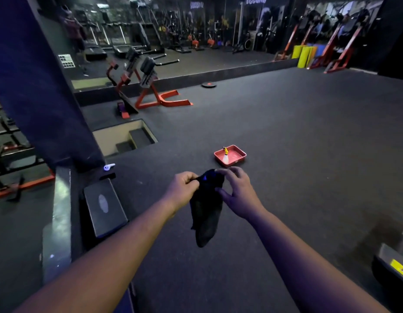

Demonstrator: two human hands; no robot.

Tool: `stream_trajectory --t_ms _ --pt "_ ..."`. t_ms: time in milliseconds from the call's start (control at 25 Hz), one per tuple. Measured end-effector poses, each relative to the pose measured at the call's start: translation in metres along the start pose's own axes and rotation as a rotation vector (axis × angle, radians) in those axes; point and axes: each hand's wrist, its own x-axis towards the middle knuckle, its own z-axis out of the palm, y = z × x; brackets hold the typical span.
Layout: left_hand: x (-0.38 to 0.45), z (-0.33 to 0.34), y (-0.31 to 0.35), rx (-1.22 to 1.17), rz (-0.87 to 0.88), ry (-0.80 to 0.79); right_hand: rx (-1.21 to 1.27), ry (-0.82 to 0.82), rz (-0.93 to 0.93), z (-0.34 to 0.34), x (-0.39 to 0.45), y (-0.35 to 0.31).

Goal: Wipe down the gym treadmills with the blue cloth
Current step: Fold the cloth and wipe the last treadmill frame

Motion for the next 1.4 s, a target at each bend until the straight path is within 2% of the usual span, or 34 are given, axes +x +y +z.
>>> stream_trajectory --t_ms 120,200,240,280,440,520,560,640,720,760,800,880,920,1040,1160,1280,1400 --pt "0.052 -0.012 0.010 0.229 0.128 0.008 -0.399 -0.043 -0.125 -0.020 0.045 0.021" --pt "0.088 -0.021 0.009 0.410 0.207 -0.046 -0.383 -0.003 -0.133 -0.036 0.073 0.031" --pt "0.104 -0.021 0.007 0.402 0.228 -0.059 -0.349 0.013 -0.115 -0.042 0.086 0.034" --pt "0.119 -0.019 0.007 0.274 0.223 -0.059 -0.299 0.020 -0.086 -0.045 0.100 0.037" --pt "0.186 -0.004 0.027 -0.521 0.089 0.014 0.229 0.086 0.100 -0.049 0.167 0.042" --pt "0.227 0.000 0.027 -0.784 0.086 -0.061 0.633 0.155 0.180 -0.048 0.207 0.037" --pt "0.248 0.003 0.021 -0.849 0.086 -0.182 0.844 0.175 0.196 -0.048 0.230 0.035" --pt "0.285 0.019 -0.003 -0.791 0.050 -0.488 1.098 0.290 0.255 -0.052 0.286 0.033" --pt "0.324 0.034 -0.020 -0.652 -0.045 -0.614 1.208 0.406 0.350 -0.055 0.347 0.059" --pt "0.347 0.041 -0.019 -0.629 -0.084 -0.608 1.230 0.389 0.433 -0.055 0.372 0.079" --pt "0.367 0.046 -0.012 -0.640 -0.090 -0.587 1.174 0.290 0.534 -0.053 0.388 0.098" --pt "0.408 0.053 0.005 -0.665 -0.087 -0.483 0.886 0.042 0.711 -0.034 0.393 0.140" --pt "0.432 0.056 0.011 -0.670 -0.110 -0.430 0.800 -0.029 0.748 -0.021 0.395 0.158" --pt "0.495 0.070 0.006 -0.645 -0.218 -0.352 0.857 0.041 0.760 0.007 0.409 0.192" --pt "0.552 0.090 -0.004 -0.643 -0.276 -0.372 0.920 0.079 0.737 0.016 0.444 0.222" --pt "0.614 0.111 -0.006 -0.533 -0.175 -0.387 0.844 0.084 0.700 0.024 0.484 0.263" --pt "0.683 0.134 0.000 -0.357 -0.097 -0.299 0.661 0.245 0.633 0.019 0.536 0.325"
